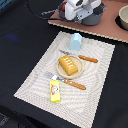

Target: Interact with the objects in diverse but meaningful ways.

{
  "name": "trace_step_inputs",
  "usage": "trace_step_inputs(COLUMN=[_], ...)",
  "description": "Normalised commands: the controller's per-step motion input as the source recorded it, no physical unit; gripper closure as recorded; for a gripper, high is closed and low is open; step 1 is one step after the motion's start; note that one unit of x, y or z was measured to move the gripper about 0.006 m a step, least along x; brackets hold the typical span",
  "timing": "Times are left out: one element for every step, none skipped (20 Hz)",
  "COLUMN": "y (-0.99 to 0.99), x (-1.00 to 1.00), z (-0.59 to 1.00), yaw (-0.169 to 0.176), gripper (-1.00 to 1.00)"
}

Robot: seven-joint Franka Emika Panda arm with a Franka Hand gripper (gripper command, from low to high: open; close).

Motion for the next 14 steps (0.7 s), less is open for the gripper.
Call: trace_step_inputs(y=[-0.12,-0.18,-0.2,-0.28,-0.43,-0.59,-0.75,-0.87,-0.93,-0.95,-0.96,-0.96,-0.95,-0.95], x=[0.0,0.0,0.0,0.0,0.0,0.0,0.0,-0.02,-0.01,-0.02,-0.05,-0.06,-0.08,-0.1], z=[0.61,0.58,0.57,0.54,0.53,0.49,0.46,0.39,0.35,0.33,0.29,0.25,0.2,0.17], yaw=[0.0,0.0,0.0,0.0,0.0,0.0,0.0,0.0,0.0,0.0,0.0,0.0,0.0,0.0], gripper=[1.0,1.0,1.0,1.0,1.0,1.0,1.0,1.0,1.0,1.0,1.0,1.0,1.0,1.0])
